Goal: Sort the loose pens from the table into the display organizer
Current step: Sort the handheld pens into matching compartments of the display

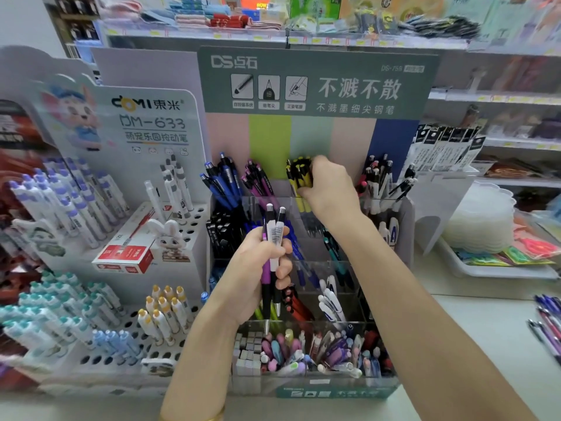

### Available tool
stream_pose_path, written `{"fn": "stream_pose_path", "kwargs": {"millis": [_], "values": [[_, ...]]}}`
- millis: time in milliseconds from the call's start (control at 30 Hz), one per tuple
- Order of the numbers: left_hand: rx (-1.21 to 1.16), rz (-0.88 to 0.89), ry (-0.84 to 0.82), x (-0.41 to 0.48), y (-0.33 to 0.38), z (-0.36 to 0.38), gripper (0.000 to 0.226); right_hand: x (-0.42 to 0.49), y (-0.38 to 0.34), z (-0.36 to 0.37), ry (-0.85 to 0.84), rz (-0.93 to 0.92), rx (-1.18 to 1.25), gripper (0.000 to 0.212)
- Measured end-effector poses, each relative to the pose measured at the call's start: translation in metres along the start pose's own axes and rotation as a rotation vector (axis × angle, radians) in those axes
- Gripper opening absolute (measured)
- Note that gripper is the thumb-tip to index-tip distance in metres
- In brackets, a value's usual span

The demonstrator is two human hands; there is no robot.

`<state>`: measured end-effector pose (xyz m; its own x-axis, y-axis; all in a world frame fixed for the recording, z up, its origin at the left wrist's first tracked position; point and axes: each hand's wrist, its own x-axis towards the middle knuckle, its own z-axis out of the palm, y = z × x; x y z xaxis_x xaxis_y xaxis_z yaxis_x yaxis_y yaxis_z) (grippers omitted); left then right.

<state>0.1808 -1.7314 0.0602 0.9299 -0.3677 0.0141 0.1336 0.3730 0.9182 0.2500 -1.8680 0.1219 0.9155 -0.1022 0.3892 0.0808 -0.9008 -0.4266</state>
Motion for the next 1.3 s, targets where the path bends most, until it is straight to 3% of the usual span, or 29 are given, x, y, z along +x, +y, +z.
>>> {"fn": "stream_pose_path", "kwargs": {"millis": [200,267,300,367,433,533,600,667,733,833,933,1100,1200,1300], "values": [[0.230,0.111,-0.003,-0.003,-0.003,0.008,0.022,-0.037,0.023,-0.023,0.173,0.008,0.443,0.021],[0.284,0.140,-0.009,0.001,-0.005,0.014,0.022,-0.055,0.031,-0.031,0.026,0.098,0.681,0.012],[0.308,0.149,-0.013,0.003,-0.006,0.018,0.021,-0.063,0.035,-0.034,-0.083,0.144,0.766,0.016],[0.371,0.171,-0.040,0.008,-0.007,0.028,0.018,-0.073,0.044,-0.037,-0.278,0.176,0.819,0.022],[0.431,0.186,-0.075,0.014,-0.009,0.038,0.013,-0.078,0.050,-0.038,-0.337,0.158,0.894,0.013],[0.478,0.191,-0.081,0.022,-0.010,0.051,0.009,-0.078,0.063,-0.040,-0.296,0.153,1.086,0.007],[0.464,0.164,-0.090,0.028,-0.011,0.059,0.003,-0.074,0.074,-0.041,-0.266,0.168,1.166,0.019],[0.423,0.148,-0.110,0.034,-0.012,0.065,0.016,-0.072,0.085,-0.043,-0.271,0.158,1.223,0.028],[0.392,0.132,-0.120,0.040,-0.014,0.071,0.028,-0.069,0.093,-0.047,-0.263,0.135,1.287,0.024],[0.314,0.073,-0.070,0.048,-0.016,0.080,0.026,-0.059,0.102,-0.063,-0.097,0.189,1.365,0.016],[0.257,0.049,0.022,0.056,-0.015,0.085,0.023,-0.043,0.116,-0.080,0.175,0.172,1.261,0.005],[0.387,0.070,0.081,0.063,-0.012,0.092,0.023,-0.026,0.117,-0.092,0.476,0.012,0.798,0.012],[0.373,0.071,0.065,0.064,-0.009,0.096,0.024,-0.017,0.114,-0.088,0.516,-0.069,0.566,0.005],[0.382,0.044,0.084,0.068,-0.009,0.099,0.021,-0.006,0.110,-0.081,0.378,-0.085,0.368,0.012]]}}
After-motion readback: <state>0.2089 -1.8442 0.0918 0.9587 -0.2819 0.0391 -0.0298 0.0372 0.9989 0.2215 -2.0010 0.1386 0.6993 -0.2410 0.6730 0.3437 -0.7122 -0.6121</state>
